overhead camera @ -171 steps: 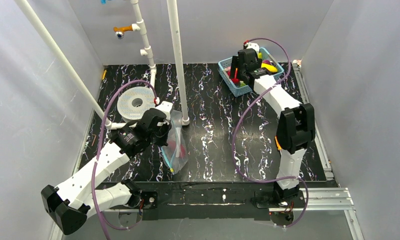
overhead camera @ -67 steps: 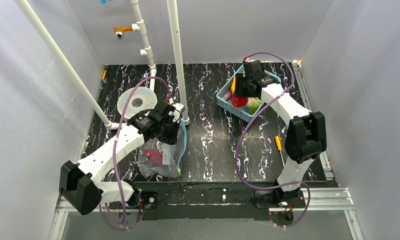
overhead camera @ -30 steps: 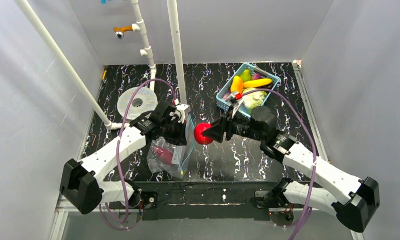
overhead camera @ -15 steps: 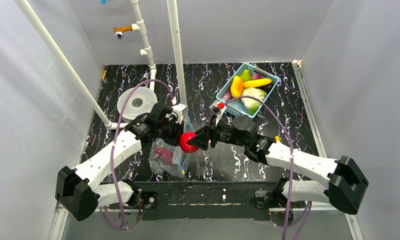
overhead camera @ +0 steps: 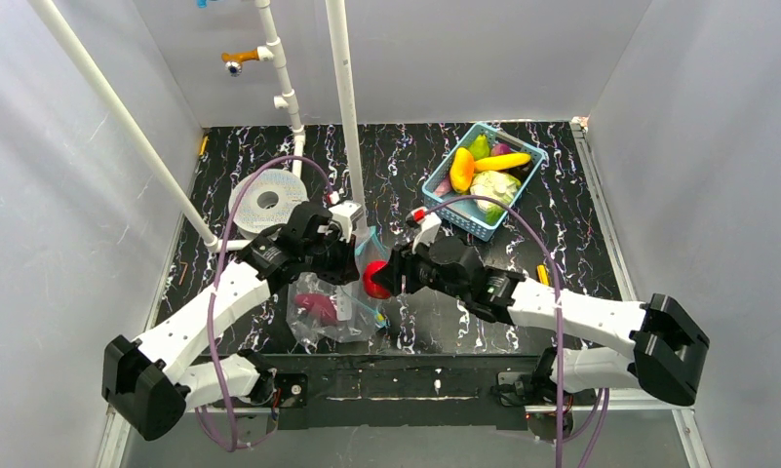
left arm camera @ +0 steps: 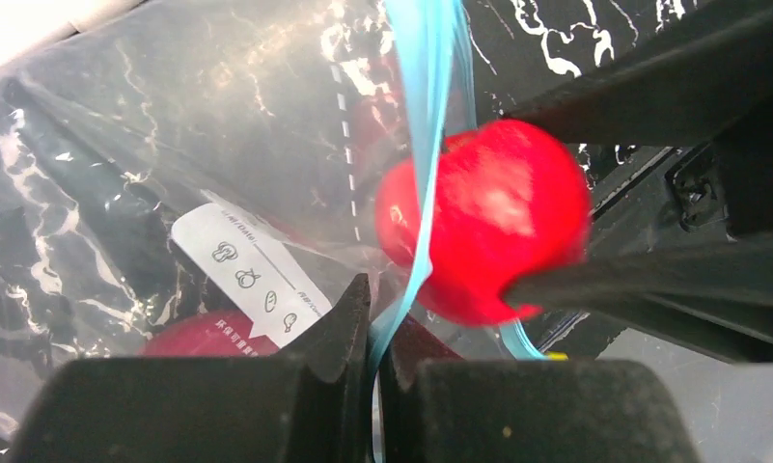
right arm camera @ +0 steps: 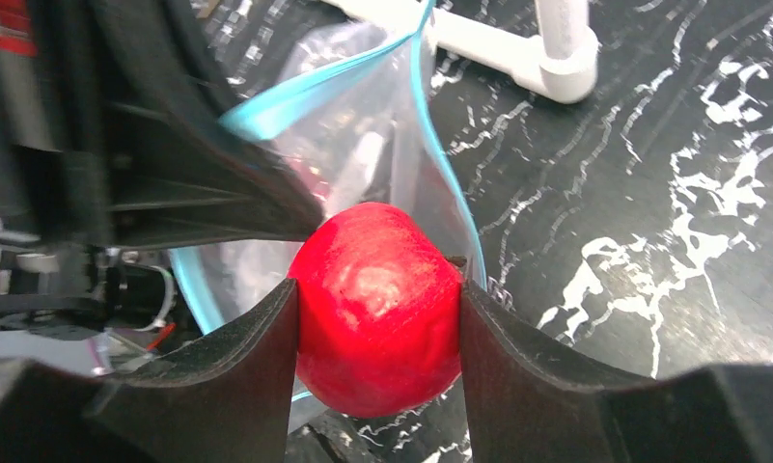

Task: Place the food in the zip-top bag and seal the zipper
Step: Place the fake fruit in the zipper food storage bag.

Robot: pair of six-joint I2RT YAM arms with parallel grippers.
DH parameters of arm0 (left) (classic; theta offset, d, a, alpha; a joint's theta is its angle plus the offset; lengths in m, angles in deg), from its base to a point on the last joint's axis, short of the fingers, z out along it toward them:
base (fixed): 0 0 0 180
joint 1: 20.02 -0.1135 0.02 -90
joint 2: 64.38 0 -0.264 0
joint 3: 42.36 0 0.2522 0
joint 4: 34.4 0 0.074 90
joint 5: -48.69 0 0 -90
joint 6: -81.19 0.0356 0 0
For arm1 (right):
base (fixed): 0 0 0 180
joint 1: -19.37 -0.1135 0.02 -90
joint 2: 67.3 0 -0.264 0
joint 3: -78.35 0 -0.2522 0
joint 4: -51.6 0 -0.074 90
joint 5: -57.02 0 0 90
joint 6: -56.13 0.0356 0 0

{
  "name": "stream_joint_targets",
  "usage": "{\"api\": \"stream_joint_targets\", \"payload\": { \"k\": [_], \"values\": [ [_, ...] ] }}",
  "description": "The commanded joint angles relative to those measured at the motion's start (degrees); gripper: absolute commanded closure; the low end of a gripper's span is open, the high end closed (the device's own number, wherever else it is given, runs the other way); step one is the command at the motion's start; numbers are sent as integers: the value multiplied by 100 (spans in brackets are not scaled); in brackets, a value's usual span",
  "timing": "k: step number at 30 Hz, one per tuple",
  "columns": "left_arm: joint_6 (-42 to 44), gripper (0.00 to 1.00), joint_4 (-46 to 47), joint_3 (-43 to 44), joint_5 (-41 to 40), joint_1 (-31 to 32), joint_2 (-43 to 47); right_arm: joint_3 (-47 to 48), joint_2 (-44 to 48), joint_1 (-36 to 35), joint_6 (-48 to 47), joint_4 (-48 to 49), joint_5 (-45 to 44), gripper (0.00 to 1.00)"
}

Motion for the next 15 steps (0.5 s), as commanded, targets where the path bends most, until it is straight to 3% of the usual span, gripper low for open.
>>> {"api": "stream_joint_targets", "payload": {
  "k": [1,6,15],
  "values": [
    [48,100,148,-62,-74,0,386,765,-382,-393,-403,-833,-1068,99],
    [57,100,261,-161,-79,-4,594,1380,-745,-566,-517,-1664,-1932,99],
    [84,100,276,-109,417,0,408,1187,-191,-500,100,-588,-1649,98]
  ]
}}
